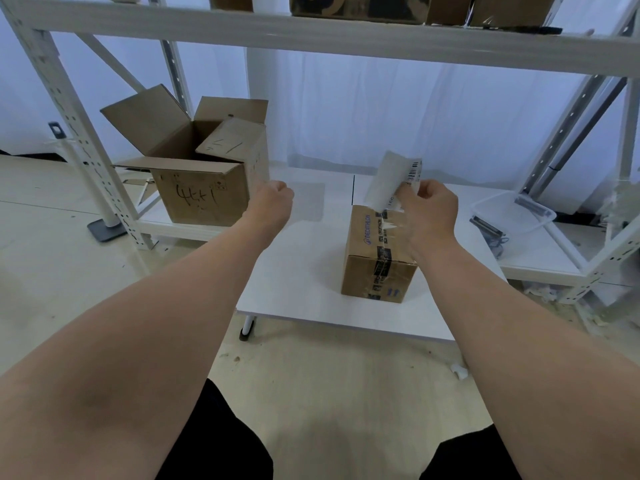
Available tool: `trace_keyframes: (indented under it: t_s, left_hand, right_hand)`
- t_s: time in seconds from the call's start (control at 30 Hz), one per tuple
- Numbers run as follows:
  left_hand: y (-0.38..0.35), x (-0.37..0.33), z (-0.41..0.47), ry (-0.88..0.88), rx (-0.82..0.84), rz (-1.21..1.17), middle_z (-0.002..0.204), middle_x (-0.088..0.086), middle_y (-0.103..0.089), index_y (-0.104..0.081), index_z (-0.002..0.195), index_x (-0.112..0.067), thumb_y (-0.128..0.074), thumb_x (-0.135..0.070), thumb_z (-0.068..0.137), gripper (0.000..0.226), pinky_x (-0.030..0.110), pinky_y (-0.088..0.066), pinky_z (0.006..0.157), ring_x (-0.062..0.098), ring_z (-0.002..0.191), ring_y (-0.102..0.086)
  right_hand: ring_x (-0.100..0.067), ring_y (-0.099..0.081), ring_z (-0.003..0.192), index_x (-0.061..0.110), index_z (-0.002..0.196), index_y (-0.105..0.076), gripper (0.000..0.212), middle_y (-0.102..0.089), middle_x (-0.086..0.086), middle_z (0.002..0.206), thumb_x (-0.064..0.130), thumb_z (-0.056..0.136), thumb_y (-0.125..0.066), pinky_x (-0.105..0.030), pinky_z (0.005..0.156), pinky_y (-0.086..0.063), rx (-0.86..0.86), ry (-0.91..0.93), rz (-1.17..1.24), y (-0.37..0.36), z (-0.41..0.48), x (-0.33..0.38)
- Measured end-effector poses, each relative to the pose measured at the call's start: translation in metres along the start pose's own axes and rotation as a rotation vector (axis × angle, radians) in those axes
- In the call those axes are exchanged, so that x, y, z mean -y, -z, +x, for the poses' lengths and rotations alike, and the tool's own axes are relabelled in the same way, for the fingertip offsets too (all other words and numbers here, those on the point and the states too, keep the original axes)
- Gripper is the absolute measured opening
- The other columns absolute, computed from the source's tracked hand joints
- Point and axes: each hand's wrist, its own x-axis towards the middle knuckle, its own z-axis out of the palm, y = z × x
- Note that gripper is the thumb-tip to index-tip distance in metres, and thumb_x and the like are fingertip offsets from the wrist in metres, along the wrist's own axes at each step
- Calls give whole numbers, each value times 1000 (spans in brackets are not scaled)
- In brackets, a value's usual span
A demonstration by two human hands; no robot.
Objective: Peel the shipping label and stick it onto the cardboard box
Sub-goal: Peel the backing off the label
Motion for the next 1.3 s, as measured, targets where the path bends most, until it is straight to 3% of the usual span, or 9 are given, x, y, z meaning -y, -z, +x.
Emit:
trace_keyframes:
  t_s: [0.17, 0.27, 0.4, 0.6, 0.77, 0.87, 1.0, 1.13, 1.3]
  left_hand:
    - [-6, 0, 0, -70, 87, -122, 113, -4, -48, -53, 124, -16, -39, -22, 100, 28, 21, -33, 90, 10, 108, -46]
    - [-10, 11, 4, -27, 133, -145, 140, 0, -43, -42, 138, -12, -42, -29, 100, 43, 26, -27, 102, 17, 130, -39]
    - [-12, 21, 13, -13, 151, -142, 90, -9, -46, -50, 85, -26, -40, -26, 100, 18, 27, -37, 79, 16, 99, -42]
    - [-7, 44, 42, 3, -38, -148, 108, 3, -58, -57, 124, -4, -43, -16, 99, 31, 17, -41, 74, 13, 95, -52]
    - [-3, 68, 69, 119, 10, -78, 69, -1, -43, -52, 73, -19, -44, -17, 97, 26, 22, -33, 56, 12, 60, -39]
    - [-6, 93, 77, 179, 137, 122, 78, 5, -43, -48, 79, -16, -48, -18, 94, 15, 29, -34, 62, 18, 69, -39]
    - [-11, 112, 81, 119, 230, 310, 88, 6, -44, -49, 87, -18, -51, -19, 94, 7, 27, -28, 55, 17, 78, -39]
    - [-15, 111, 82, 98, 307, 583, 93, 7, -56, -62, 95, -17, -52, -24, 93, 12, 28, -40, 69, 25, 85, -53]
    - [-16, 105, 83, -31, 176, 851, 124, 10, -59, -62, 119, -15, -47, -32, 93, 33, 38, -45, 92, 32, 115, -52]
  right_hand:
    - [-16, -64, 75, 20, 75, -46, 26, -67, -6, 90, 4, 82, -66, -21, 56, -50, 57, -26, 77, -8, -2, 0]
    - [-15, -57, 67, 21, 73, -49, 26, -64, -7, 85, 4, 81, -67, -23, 57, -45, 89, -19, 82, -11, 0, -2]
    - [-14, -59, 72, 22, 78, -56, 17, -63, -2, 82, 11, 85, -67, -26, 66, -47, 114, -63, 92, -16, 7, -12]
    - [-15, -57, 78, 20, 92, -57, 3, -65, -4, 99, 19, 94, -55, -29, 65, -49, 155, -72, -51, -34, 21, -37]
    - [-10, -55, 70, 13, 98, -60, 11, -61, 2, 86, 22, 95, -54, -13, 50, -45, 262, -27, -143, -54, 32, -51]
    - [-8, -55, 69, 17, 93, -58, 9, -59, 2, 90, 25, 95, -54, -7, 38, -37, 325, -20, -199, -66, 37, -54]
    - [-19, -66, 86, 20, 88, -60, 6, -66, -5, 100, 22, 93, -58, -26, 64, -55, 352, -107, -137, -79, 43, -60]
    - [-8, -64, 75, 16, 87, -59, 6, -67, 2, 85, 13, 92, -60, -17, 63, -52, 371, -128, -37, -88, 47, -64]
    - [-19, -66, 84, 17, 84, -58, 17, -69, -9, 100, 2, 86, -64, -19, 59, -52, 405, -161, -24, -92, 47, -68]
